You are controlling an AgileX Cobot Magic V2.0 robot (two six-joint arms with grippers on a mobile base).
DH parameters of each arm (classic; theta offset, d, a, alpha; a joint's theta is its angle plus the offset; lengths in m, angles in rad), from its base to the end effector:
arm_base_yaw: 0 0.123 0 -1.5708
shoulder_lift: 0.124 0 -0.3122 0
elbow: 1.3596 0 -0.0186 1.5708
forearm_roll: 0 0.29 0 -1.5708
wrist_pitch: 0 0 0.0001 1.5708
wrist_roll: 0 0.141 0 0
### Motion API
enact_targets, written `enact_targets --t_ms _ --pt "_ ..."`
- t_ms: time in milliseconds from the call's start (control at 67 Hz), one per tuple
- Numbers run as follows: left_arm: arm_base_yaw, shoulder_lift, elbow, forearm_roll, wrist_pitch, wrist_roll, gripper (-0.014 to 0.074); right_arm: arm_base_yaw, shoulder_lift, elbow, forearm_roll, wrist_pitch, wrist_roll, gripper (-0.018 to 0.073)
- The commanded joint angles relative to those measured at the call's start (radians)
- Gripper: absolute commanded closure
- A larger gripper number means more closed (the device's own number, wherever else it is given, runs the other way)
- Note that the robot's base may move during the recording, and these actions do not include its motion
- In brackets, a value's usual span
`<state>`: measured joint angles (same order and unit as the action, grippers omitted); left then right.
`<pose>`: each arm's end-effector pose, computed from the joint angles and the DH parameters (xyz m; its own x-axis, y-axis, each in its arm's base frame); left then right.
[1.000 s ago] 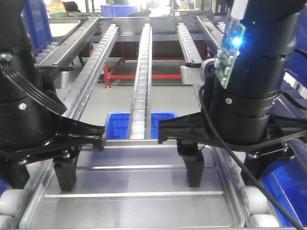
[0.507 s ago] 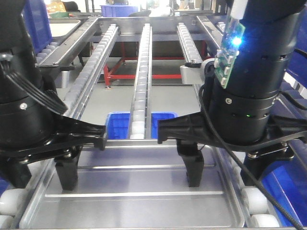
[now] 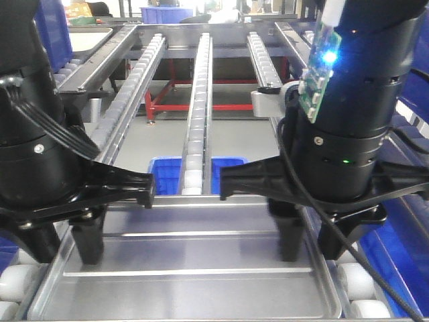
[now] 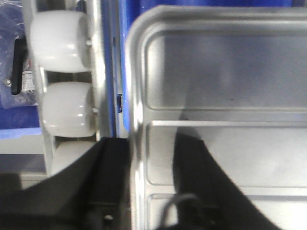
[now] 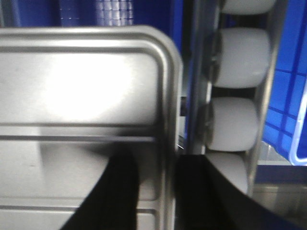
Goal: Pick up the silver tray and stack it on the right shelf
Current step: 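Close both grippers on the opposite rims of the silver tray, then lift the silver tray with both grippers and pull it toward the robot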
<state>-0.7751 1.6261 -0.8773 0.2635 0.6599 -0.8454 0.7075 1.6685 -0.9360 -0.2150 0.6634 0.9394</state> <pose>0.2533 -0.2165 0.1324 -0.9469 0.1074 -0.3032 0.1228 0.9919 -0.0322 0.2774 0.2128 0.1334 -0.9552 0.0903 -0.2820 0.0653 0.9932 0.0968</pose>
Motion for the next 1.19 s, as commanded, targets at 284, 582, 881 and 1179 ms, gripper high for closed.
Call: enact_targets --t_ms 284,582,881,1179 --pt "0.001 -0.012 -0.025 -0.041 -0.016 -0.005 0.0697 0.000 -0.034 -0.029 -0.009 -0.027 0.001 0.0489" --pt "0.001 -0.012 -0.025 -0.035 -0.016 -0.005 0.0697 0.000 -0.034 -0.029 -0.009 -0.023 0.001 0.0489" --pt "0.001 -0.020 -0.068 -0.032 0.051 -0.003 0.0697 -0.005 -0.047 -0.064 0.004 0.034 0.001 0.0489" --pt "0.001 -0.135 -0.133 -0.045 0.158 0.017 0.0697 -0.005 -0.124 -0.114 0.013 0.115 0.002 0.0489"
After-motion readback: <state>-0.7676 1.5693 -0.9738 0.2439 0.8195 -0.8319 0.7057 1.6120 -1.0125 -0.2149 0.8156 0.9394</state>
